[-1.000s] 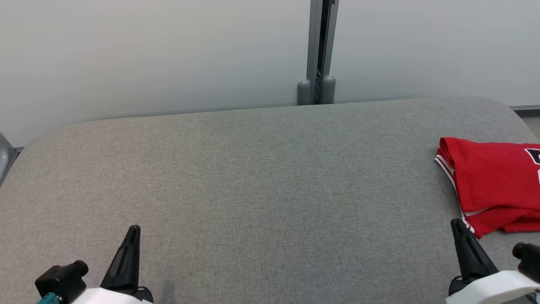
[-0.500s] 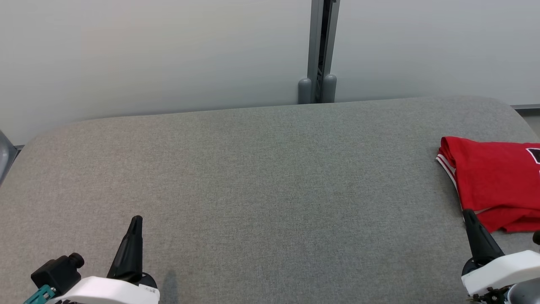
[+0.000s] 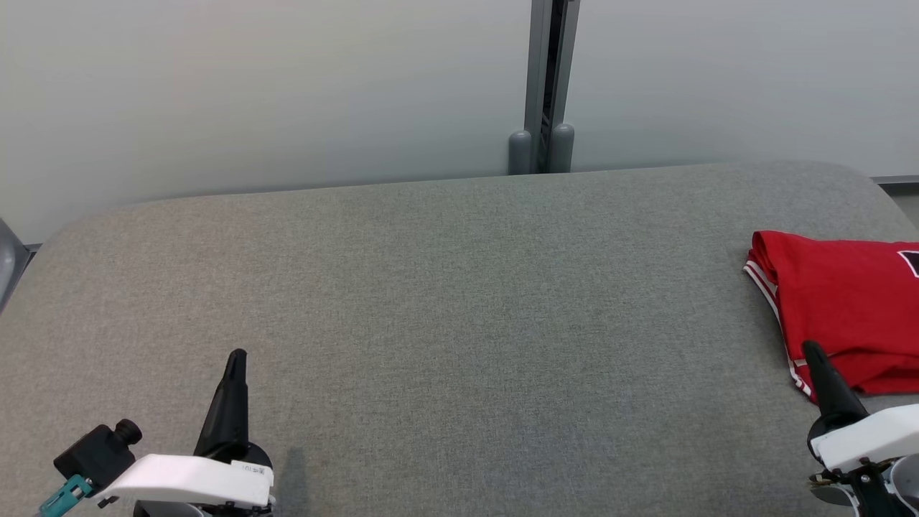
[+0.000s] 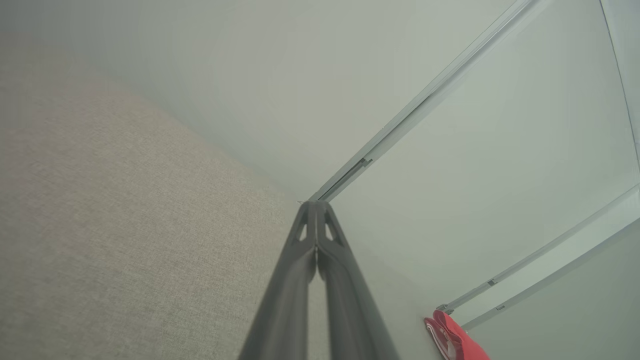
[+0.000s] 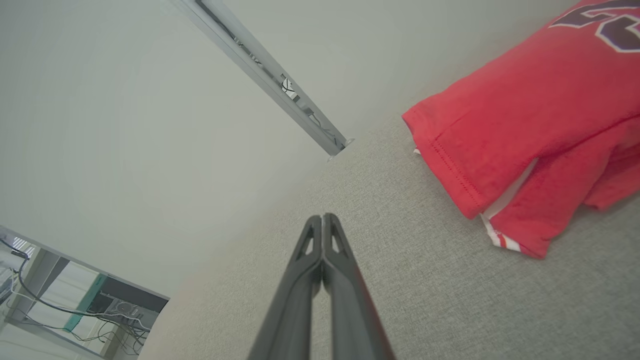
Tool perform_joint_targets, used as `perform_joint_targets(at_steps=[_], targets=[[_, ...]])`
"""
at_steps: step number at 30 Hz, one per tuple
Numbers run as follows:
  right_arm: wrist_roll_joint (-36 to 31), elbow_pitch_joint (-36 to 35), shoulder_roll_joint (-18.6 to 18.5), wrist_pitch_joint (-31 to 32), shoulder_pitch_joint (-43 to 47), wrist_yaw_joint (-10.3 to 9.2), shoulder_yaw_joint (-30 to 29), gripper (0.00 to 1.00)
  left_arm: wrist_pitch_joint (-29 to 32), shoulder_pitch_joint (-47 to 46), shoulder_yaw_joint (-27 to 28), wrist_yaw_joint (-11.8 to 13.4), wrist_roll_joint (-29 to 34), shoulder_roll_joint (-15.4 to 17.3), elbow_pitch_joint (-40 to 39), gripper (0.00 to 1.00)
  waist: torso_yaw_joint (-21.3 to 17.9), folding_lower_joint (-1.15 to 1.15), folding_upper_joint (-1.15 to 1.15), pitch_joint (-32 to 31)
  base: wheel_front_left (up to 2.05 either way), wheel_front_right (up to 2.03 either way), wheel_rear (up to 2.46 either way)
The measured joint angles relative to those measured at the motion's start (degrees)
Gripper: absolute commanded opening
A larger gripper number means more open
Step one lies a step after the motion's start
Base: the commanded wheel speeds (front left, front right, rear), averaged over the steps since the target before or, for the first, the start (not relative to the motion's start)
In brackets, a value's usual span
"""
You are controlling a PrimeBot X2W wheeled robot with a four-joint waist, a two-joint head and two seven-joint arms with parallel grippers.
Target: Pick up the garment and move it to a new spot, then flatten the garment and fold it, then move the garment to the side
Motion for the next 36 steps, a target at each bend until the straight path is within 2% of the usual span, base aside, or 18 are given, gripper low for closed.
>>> perform_joint_targets(at_steps=[36], targets=[[22.37, 10.26, -1.58, 7.95, -9.17, -0.01, -6.34, 0.0, -2.02, -5.58, 0.03, -3.5, -19.16, -4.3, 5.17, 0.0, 0.33, 0.0, 0.0, 0.7, 0.0, 0.0, 0.0]])
